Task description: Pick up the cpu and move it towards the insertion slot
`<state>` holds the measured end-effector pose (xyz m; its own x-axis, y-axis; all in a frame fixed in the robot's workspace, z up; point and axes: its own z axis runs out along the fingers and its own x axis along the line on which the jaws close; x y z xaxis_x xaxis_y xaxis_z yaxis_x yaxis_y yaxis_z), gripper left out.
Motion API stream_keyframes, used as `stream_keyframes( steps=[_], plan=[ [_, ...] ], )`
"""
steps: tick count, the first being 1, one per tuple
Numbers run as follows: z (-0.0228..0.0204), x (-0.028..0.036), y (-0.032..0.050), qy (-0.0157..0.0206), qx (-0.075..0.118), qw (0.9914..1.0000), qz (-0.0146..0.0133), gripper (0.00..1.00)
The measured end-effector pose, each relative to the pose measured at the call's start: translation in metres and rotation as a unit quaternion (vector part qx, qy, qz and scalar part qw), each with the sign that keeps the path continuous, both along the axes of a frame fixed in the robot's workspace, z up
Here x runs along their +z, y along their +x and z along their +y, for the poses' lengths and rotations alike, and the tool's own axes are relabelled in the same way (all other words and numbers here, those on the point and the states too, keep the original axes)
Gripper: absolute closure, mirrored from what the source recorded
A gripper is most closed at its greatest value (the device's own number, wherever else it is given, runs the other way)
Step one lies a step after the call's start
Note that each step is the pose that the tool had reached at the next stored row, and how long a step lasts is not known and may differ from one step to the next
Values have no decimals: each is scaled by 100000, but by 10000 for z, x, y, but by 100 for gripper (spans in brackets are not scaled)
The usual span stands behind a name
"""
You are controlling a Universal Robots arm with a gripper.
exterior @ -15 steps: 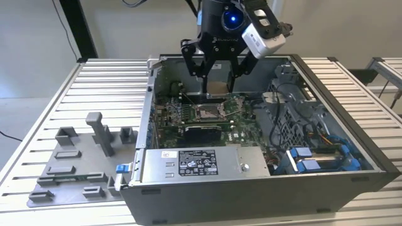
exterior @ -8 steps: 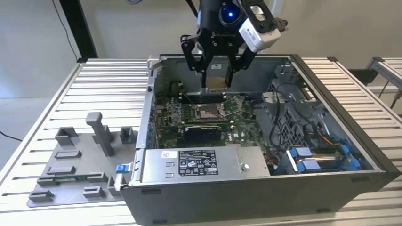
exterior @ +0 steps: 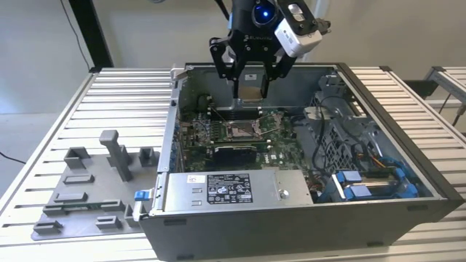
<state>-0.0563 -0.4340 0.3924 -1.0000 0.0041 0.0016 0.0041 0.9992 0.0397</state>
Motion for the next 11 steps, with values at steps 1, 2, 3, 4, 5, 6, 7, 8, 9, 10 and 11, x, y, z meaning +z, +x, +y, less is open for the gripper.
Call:
stream_keyframes(
  steps=[1, 2, 3, 4, 5, 6, 7, 8, 9, 10, 11],
  plan=[
    [2, -2, 0, 8, -298, 100000, -3, 100],
    [3, -4, 1, 5, -660, 99998, -5, 100],
    [8, -6, 1, -5, -961, 99995, 2, 100],
    [20, -6, 0, -12, -1116, 99994, 6, 100],
    [39, -8, 1, -10, -1190, 99993, 4, 100],
    [57, -9, 1, -4, -1267, 99992, 1, 100],
    [76, -10, 1, -1, -1343, 99991, 0, 100],
    [95, -11, 1, 0, -1417, 99990, -3, 100],
    [115, -11, 2, -6, -1485, 99989, 0, 100],
    [136, -12, 1, -7, -1539, 99988, -1, 100],
    [162, -12, 2, -7, -1571, 99988, -2, 100]
  ],
)
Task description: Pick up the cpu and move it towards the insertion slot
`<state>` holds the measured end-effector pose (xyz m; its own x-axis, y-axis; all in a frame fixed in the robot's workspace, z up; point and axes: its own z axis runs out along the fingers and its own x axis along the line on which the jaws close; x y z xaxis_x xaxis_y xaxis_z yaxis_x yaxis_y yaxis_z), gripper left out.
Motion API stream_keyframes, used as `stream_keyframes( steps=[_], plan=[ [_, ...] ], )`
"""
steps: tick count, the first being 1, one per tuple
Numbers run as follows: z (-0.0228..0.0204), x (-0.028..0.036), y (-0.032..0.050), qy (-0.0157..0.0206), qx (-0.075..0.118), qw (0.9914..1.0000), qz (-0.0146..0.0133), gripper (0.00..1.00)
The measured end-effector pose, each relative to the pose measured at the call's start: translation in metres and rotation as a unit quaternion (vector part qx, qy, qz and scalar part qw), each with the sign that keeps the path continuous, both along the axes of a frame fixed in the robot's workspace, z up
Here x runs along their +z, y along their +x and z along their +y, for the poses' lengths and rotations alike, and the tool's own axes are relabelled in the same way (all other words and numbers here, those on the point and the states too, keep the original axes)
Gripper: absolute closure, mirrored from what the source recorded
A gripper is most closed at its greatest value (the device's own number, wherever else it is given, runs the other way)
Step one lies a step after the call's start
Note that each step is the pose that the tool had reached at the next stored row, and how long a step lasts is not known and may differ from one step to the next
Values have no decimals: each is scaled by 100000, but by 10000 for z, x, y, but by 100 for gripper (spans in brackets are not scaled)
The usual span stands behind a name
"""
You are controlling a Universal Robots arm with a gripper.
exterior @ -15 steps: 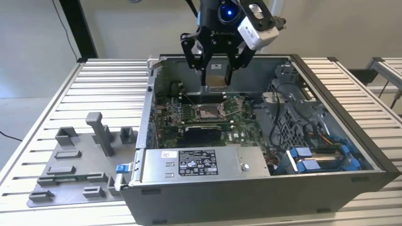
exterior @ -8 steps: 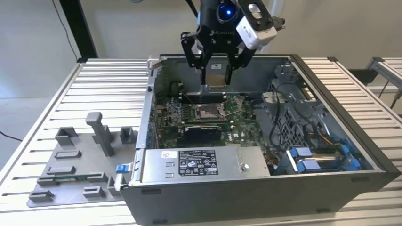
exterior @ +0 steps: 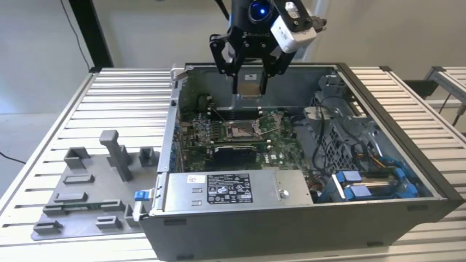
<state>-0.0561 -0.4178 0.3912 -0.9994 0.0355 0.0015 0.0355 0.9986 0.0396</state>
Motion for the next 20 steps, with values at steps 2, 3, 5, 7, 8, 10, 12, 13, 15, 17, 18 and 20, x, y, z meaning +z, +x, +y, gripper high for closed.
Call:
stream_keyframes(
  steps=[2, 3, 5, 7, 8, 10, 12, 13, 15, 17, 18, 20],
  plan=[
    [58, -2, 2, 8, -41, 100000, -14, 100],
    [85, -2, 3, 3, -55, 100000, -18, 100],
    [143, -4, 9, -7, -72, 100000, -27, 100],
    [204, -5, 22, -10, -75, 100000, -42, 100],
    [233, -6, 31, -13, -81, 100000, -47, 100],
    [287, -8, 55, -22, -76, 100000, -63, 100],
    [347, -8, 75, -30, -88, 100000, -94, 100],
    [378, -9, 85, -33, -83, 100000, -109, 100],
    [444, -10, 103, -46, -86, 100000, -140, 100],
    [513, -12, 119, -65, -84, 100000, -160, 100],
    [551, -13, 124, -81, -84, 100000, -166, 100],
    [626, -14, 132, -96, -83, 100000, -185, 100]
  ],
)
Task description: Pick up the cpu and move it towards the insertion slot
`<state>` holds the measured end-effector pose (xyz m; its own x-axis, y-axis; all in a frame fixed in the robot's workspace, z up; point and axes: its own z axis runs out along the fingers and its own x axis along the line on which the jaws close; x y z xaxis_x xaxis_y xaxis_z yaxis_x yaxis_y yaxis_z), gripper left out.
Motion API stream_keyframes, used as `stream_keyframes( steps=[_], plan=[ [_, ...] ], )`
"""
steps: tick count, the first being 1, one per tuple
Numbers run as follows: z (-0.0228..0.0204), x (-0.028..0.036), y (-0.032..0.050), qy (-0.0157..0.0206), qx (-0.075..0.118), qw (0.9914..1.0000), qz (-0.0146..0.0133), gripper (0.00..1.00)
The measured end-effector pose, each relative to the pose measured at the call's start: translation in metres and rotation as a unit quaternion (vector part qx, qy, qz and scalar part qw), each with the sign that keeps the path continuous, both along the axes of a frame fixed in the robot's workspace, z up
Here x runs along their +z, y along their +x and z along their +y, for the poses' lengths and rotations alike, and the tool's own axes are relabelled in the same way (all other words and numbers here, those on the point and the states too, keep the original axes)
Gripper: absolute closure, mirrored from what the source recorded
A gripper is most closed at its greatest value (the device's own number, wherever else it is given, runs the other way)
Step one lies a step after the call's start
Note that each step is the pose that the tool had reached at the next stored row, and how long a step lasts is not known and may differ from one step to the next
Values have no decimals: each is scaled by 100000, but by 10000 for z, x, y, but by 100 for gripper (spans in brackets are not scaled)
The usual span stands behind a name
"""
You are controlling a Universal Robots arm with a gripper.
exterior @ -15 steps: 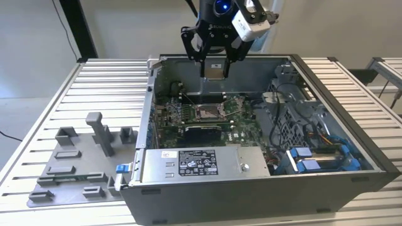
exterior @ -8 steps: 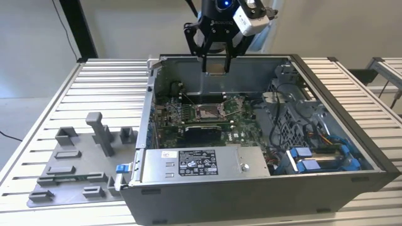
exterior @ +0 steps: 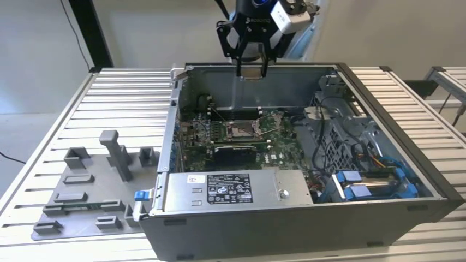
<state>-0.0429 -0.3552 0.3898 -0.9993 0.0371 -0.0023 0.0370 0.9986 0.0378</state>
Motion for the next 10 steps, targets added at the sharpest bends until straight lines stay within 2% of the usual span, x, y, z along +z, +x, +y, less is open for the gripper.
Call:
stream_keyframes(
  steps=[4, 10],
  plan=[
    [136, -3, 14, -35, -2, 100000, -28, 100],
    [292, -8, 28, -107, 2, 100000, -51, 100]
  ],
)
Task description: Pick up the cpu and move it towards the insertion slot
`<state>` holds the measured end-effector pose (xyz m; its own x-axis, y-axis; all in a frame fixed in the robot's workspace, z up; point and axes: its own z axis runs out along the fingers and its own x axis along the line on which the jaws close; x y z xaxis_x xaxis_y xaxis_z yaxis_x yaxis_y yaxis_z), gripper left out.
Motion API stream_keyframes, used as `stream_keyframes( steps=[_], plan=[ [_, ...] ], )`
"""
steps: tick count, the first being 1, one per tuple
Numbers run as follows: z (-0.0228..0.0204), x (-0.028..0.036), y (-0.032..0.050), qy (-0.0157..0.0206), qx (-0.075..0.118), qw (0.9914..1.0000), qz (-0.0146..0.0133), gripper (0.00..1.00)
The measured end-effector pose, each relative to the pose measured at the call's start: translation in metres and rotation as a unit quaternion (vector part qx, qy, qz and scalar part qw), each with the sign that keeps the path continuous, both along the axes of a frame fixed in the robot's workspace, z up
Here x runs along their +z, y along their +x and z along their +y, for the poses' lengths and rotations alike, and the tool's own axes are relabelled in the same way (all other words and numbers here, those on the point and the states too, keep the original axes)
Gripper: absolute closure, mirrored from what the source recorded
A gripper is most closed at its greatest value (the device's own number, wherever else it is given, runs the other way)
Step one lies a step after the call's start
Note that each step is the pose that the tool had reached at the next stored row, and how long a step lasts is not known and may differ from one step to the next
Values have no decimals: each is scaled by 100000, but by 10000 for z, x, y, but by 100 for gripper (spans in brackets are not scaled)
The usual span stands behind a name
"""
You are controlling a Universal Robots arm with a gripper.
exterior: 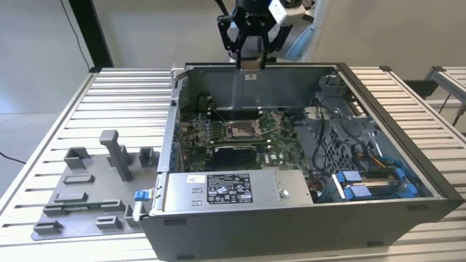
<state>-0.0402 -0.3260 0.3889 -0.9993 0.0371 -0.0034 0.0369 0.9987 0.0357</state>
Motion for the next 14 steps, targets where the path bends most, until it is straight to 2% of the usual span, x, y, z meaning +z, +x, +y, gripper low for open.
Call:
stream_keyframes(
  steps=[9, 12, 14],
  plan=[
    [179, -9, 12, -160, 1, 100000, -30, 100],
    [210, -10, 12, -210, -1, 100000, -86, 100],
    [214, -10, 10, -232, -3, 100000, -110, 100]
  ],
)
